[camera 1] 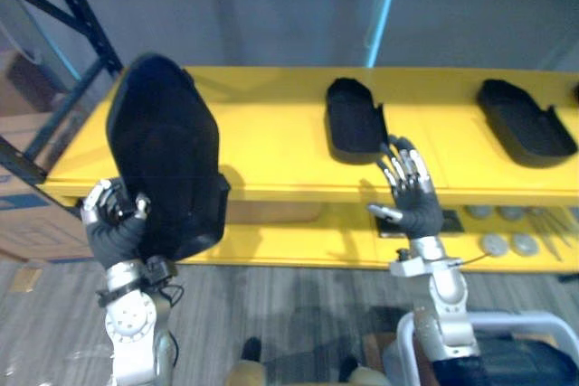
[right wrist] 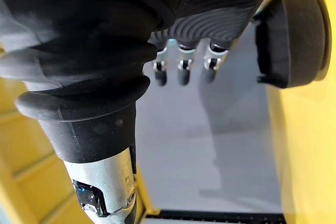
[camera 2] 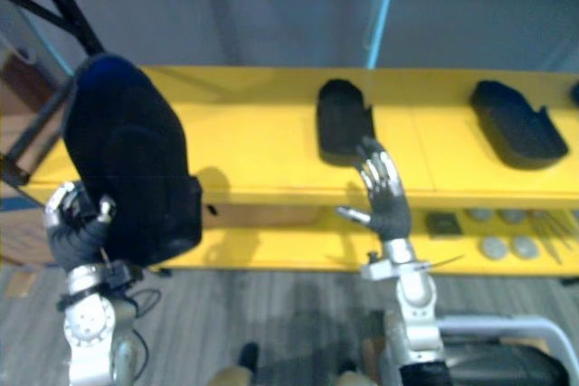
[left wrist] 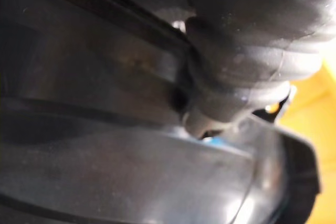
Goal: Walk over and take plastic housings, then place them on the shelf
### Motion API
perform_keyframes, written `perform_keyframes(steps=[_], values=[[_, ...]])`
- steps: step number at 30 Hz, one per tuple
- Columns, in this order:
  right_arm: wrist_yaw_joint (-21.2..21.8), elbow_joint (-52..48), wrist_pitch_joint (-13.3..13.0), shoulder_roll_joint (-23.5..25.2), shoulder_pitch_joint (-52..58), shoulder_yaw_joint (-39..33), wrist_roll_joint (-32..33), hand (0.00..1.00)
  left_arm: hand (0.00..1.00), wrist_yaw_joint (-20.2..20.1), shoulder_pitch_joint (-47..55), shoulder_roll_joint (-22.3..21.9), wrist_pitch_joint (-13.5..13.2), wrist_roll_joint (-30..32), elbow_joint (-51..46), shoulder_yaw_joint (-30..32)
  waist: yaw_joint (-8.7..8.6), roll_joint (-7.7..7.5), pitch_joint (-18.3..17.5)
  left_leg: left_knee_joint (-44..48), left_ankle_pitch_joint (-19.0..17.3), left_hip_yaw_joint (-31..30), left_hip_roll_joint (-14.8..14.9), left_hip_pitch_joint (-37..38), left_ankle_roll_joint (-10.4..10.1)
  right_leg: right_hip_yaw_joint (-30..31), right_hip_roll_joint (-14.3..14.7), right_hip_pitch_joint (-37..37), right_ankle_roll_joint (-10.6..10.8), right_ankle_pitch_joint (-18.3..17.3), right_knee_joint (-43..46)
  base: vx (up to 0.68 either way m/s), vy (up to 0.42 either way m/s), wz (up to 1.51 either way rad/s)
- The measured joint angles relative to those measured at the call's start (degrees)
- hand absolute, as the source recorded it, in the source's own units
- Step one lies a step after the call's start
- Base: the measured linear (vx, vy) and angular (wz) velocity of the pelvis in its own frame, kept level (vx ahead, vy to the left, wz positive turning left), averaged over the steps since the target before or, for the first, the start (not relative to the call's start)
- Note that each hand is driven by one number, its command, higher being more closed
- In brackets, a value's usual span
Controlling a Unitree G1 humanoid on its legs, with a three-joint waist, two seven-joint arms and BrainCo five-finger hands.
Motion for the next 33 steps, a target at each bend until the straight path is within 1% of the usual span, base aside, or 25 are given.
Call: perform_keyframes(steps=[2, 4, 5, 6, 7, 9, 11, 12, 13, 14, 15, 16, 17, 18, 20, 21, 22, 24, 26, 27, 28, 30, 32, 33], values=[[-1.3, -2.5, 0.0, 0.1, 0.2, -1.7, 0.0, 0.0, 1.0, -1.1, -1.2, 1.4, 0.1, 0.2, -0.1, -0.8, -0.01, -0.49, -0.1, -0.5, 0.0, 0.4, -0.3, 1.0, 0.1, 0.1, -0.2, 0.8, 0.0, -0.3, -0.3, 0.12, -0.028, 0.03], [-1.8, -6.3, 0.0, 0.3, 0.8, -3.8, 0.2, 0.0, 1.0, -2.0, -2.8, 2.9, 1.6, -0.2, 0.0, -0.5, -0.5, -0.6, 0.0, -2.0, 0.0, 2.3, -0.6, 2.4, 0.1, 1.4, -0.8, 0.7, 0.2, -0.5, -0.7, 0.05, 0.005, -0.32], [-1.9, -6.7, 0.1, 0.5, 1.0, -4.2, 0.2, 0.0, 1.0, -2.2, -3.1, 3.5, 2.0, -0.2, 0.0, -0.3, -0.82, -0.61, 0.0, -2.4, 0.0, 2.9, -0.6, 2.9, 0.1, 2.1, -0.9, 0.7, 0.2, -0.5, -0.8, 0.02, 0.014, -0.39], [-2.4, -7.3, 0.4, 1.3, 1.4, -4.9, 0.2, 0.0, 1.0, -2.7, -3.8, 4.2, 2.8, -0.2, 0.2, 0.1, -1.39, -0.69, 0.0, -2.9, 0.0, 3.7, -0.7, 3.8, 0.1, 2.7, -1.0, 0.8, 0.2, -0.5, -0.8, 0.0, 0.024, -0.43], [-2.9, -8.6, 1.3, 2.7, 3.3, -5.8, 0.5, 0.0, 1.0, -3.5, -5.7, 5.8, 4.7, -1.3, 1.7, 0.9, -2.13, -0.87, -0.1, -2.9, -0.2, 5.2, -0.8, 4.5, 0.4, 4.0, -1.1, 0.9, 0.3, -0.5, -1.0, -0.02, 0.024, -0.53], [-3.0, -8.8, 1.9, 3.8, 5.2, -5.9, 0.7, 0.0, 1.0, -3.6, -7.9, 7.4, 6.9, -3.2, 4.1, 1.7, -3.07, -1.11, -0.4, -2.9, -0.5, 6.8, -1.1, 4.9, 0.7, 5.5, -1.1, 0.6, 0.6, -0.7, -1.9, -0.05, 0.015, -0.46], [-3.8, -8.9, 3.2, 5.1, 8.9, -6.5, 1.3, 0.0, 1.0, -4.0, -12.2, 9.2, 10.6, -7.1, 10.6, 2.5, -4.63, -0.8, -0.6, -2.9, -0.8, 8.9, -0.9, 4.8, 0.7, 7.1, -0.7, -0.4, 0.9, -0.3, -3.0, -0.11, 0.011, -0.41], [-3.8, -8.9, 3.5, 5.3, 9.6, -6.6, 1.3, 0.0, 1.0, -4.0, -12.9, 9.8, 11.6, -8.0, 12.4, 2.7, -4.89, -0.66, -0.6, -2.9, -1.0, 9.5, -0.8, 4.8, 0.8, 7.5, -0.7, -0.8, 0.8, -0.4, -3.2, -0.09, 0.02, -0.47], [-3.8, -8.9, 3.8, 5.6, 10.8, -6.8, 1.2, 0.0, 1.0, -3.8, -14.6, 10.9, 13.2, -9.1, 16.6, 3.2, -5.8, -0.44, -0.9, -2.9, -1.3, 10.5, -0.7, 4.8, 0.7, 8.7, -0.6, -1.4, 0.6, 0.0, -3.6, -0.05, 0.022, -0.43], [-3.8, -9.1, 3.8, 5.6, 11.5, -6.8, 1.1, 0.0, 1.0, -3.3, -16.1, 12.1, 13.9, -9.6, 20.1, 3.2, -6.49, -0.27, -1.0, -2.9, -1.3, 11.5, -0.7, 4.8, 0.7, 9.4, -0.5, -1.6, 0.7, 0.5, -4.1, -0.03, 0.021, -0.49], [-3.8, -9.6, 3.8, 5.6, 12.4, -6.8, 1.0, 0.0, 1.0, -3.2, -17.9, 13.3, 14.7, -10.7, 23.9, 3.3, -6.81, -0.09, -1.1, -2.9, -1.3, 12.3, -0.6, 4.8, 0.7, 10.2, -0.1, -2.0, 0.6, 1.2, -4.6, 0.0, 0.011, -0.49], [-3.7, -10.4, 3.8, 5.6, 13.3, -6.9, 0.5, 0.0, 1.0, -2.9, -20.5, 15.5, 15.9, -12.5, 28.7, 3.4, -7.42, -0.05, -1.1, -2.9, -1.3, 13.3, -0.7, 4.8, 0.7, 11.5, 0.0, -2.4, 1.0, 2.3, -4.8, 0.01, 0.005, -0.44], [-3.6, -10.7, 3.8, 5.6, 13.6, -6.9, -0.1, 0.0, 1.0, -2.7, -21.9, 16.7, 16.2, -13.4, 30.9, 3.4, -7.71, -0.03, -1.1, -2.9, -1.3, 13.7, -0.6, 4.8, 0.7, 11.9, 0.0, -2.5, 1.0, 2.7, -5.0, 0.03, 0.013, -0.43], [-3.6, -11.0, 3.8, 5.6, 14.4, -6.7, -0.9, 0.0, 1.0, -2.3, -24.9, 18.7, 17.1, -14.5, 34.9, 3.5, -8.2, -0.04, -1.2, -2.9, -1.3, 14.6, -0.7, 4.8, 0.7, 12.8, 0.1, -3.0, 0.9, 3.2, -5.1, 0.04, 0.017, -0.32], [-3.9, -11.0, 4.0, 5.6, 15.3, -5.5, -2.1, 0.0, 1.0, -1.7, -29.6, 21.5, 18.3, -17.6, 39.9, 3.5, -9.38, 0.04, -1.1, -2.9, -1.3, 15.0, -0.8, 4.7, 0.7, 13.6, 0.0, -3.5, 1.1, 3.6, -5.1, 0.03, 0.023, -0.21], [-5.0, -10.5, 4.6, 5.3, 16.1, -4.5, -3.0, 0.0, 1.0, -1.0, -33.4, 22.7, 18.8, -20.1, 43.7, 3.3, -9.61, 0.17, -1.0, -2.9, -1.3, 15.6, -0.9, 4.7, 0.8, 14.2, 0.0, -3.7, 1.2, 3.6, -5.2, 0.01, 0.019, -0.12], [-5.2, -10.2, 4.9, 5.2, 16.2, -4.1, -3.4, 0.0, 1.0, -0.8, -34.2, 23.0, 18.8, -20.6, 44.5, 3.2, -9.62, 0.19, -1.0, -2.9, -1.3, 15.8, -0.8, 4.7, 0.8, 14.4, 0.0, -3.8, 1.2, 3.7, -5.2, -0.01, 0.015, -0.22], [-6.6, -5.5, 6.5, 4.0, 16.6, -2.2, -6.5, 0.0, 1.0, 0.6, -38.9, 24.9, 20.4, -23.2, 49.6, 2.7, -10.04, 0.62, -0.8, -2.9, -1.3, 16.2, -0.8, 4.1, 0.8, 14.9, 0.0, -4.6, 1.2, 4.2, -5.8, -0.01, 0.003, -0.14], [-7.8, -0.7, 6.8, 3.9, 17.9, -2.2, -8.0, 0.0, 1.0, 1.5, -40.4, 26.2, 21.1, -24.1, 51.6, 1.3, -10.84, 1.02, -0.5, -2.9, -1.3, 16.2, -0.9, 3.7, 0.8, 15.0, 0.0, -5.0, 1.2, 4.3, -5.7, 0.0, 0.003, 0.02], [-8.1, 1.1, 6.9, 3.8, 18.2, -2.3, -8.5, 0.0, 1.0, 1.8, -40.6, 26.5, 21.6, -25.2, 51.9, 1.1, -10.88, 1.1, -0.5, -2.9, -1.3, 16.3, -0.9, 3.7, 0.8, 15.2, 0.0, -5.1, 1.2, 4.3, -5.6, 0.02, 0.009, -0.05], [-9.0, 4.2, 7.0, 3.5, 19.1, -2.3, -9.5, 0.0, 1.0, 1.9, -41.2, 26.7, 22.7, -26.8, 52.2, 1.0, -10.95, 1.23, -0.4, -2.9, -1.3, 16.4, -0.9, 3.6, 0.8, 15.2, 0.0, -5.4, 1.2, 4.2, -5.5, 0.04, 0.004, -0.05], [-9.8, 7.9, 7.2, 3.4, 20.6, -2.3, -11.1, 0.0, 1.0, 2.7, -42.3, 26.8, 23.9, -28.9, 53.7, 0.8, -11.05, 1.28, -0.4, -2.9, -1.3, 16.4, -0.9, 3.5, 0.8, 15.3, 0.1, -5.4, 1.2, 4.2, -5.5, 0.04, 0.001, -0.01], [-11.1, 10.1, 7.1, 3.4, 22.1, -2.3, -12.4, 0.0, 1.0, 4.4, -43.2, 27.5, 26.8, -31.2, 54.8, 0.7, -11.29, 1.33, -0.4, -2.9, -1.3, 16.4, -0.9, 3.5, 0.8, 15.3, 0.1, -5.4, 1.1, 4.2, -5.4, 0.0, 0.0, 0.0], [-11.5, 10.4, 7.1, 3.4, 22.2, -2.2, -12.8, 0.0, 1.0, 4.8, -43.3, 28.0, 27.7, -31.5, 55.1, 0.6, -11.53, 1.33, -0.4, -2.9, -1.3, 16.4, -0.9, 3.5, 0.8, 15.3, 0.1, -5.4, 1.0, 4.1, -5.4, 0.0, 0.0, 0.0]])
